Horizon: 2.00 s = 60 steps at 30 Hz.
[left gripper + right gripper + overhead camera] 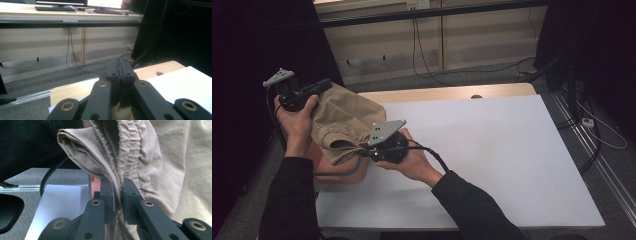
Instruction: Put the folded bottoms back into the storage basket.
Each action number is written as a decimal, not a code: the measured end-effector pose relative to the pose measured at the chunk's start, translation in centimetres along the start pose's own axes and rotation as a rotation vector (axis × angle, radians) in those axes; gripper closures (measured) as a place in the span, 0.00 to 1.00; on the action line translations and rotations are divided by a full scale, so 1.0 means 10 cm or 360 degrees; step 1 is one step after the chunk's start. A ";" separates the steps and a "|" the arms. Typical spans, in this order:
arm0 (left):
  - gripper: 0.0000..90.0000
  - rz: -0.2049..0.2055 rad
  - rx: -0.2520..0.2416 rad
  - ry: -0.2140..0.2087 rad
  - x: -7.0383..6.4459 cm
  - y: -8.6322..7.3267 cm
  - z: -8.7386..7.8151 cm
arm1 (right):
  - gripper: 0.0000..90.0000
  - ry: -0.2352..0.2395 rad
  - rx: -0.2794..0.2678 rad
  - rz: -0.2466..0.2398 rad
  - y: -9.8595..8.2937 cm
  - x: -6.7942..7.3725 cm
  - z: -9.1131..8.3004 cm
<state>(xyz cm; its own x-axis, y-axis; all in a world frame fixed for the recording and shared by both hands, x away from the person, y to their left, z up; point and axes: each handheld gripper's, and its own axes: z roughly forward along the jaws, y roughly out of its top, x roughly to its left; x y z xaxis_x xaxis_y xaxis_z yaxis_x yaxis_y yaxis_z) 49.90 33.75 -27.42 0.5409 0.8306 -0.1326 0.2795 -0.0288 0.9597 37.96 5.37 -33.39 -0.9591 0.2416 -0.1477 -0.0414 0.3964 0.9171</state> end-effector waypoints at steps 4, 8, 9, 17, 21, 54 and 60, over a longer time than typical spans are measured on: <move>0.98 -0.0030 0.0016 0.0009 0.09 -0.04 0.01 | 0.90 -0.0001 0.0033 0.0000 0.06 -0.02 0.07; 0.98 -0.0032 0.0023 0.0013 0.14 -0.07 0.00 | 0.90 0.0006 0.0045 -0.0006 0.07 -0.02 0.12; 0.98 -0.0042 0.0019 0.0015 0.16 -0.07 0.00 | 0.90 0.0007 0.0050 -0.0005 0.08 -0.02 0.16; 0.98 -0.0029 0.0005 0.0000 0.29 -0.12 -0.05 | 0.90 0.0005 0.0061 0.0005 0.11 -0.03 0.33; 0.98 -0.0031 0.0013 -0.0002 0.37 -0.16 -0.04 | 0.90 0.0007 0.0086 -0.0002 0.10 0.00 0.43; 0.98 -0.0080 0.0125 0.0128 0.81 -0.52 0.01 | 0.89 -0.0024 0.0155 0.0019 0.16 0.17 1.01; 0.98 -0.0113 0.0142 0.0141 0.89 -0.63 0.00 | 0.89 -0.0011 0.0161 0.0021 0.15 0.18 1.07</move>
<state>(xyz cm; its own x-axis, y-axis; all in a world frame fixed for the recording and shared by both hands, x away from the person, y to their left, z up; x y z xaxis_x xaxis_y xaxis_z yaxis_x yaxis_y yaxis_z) 52.97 41.27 -34.68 0.4461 0.8781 -0.1729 0.3860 -0.0144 0.9224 39.20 15.83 -36.20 -0.9574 0.2533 -0.1384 0.0003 0.4803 0.8771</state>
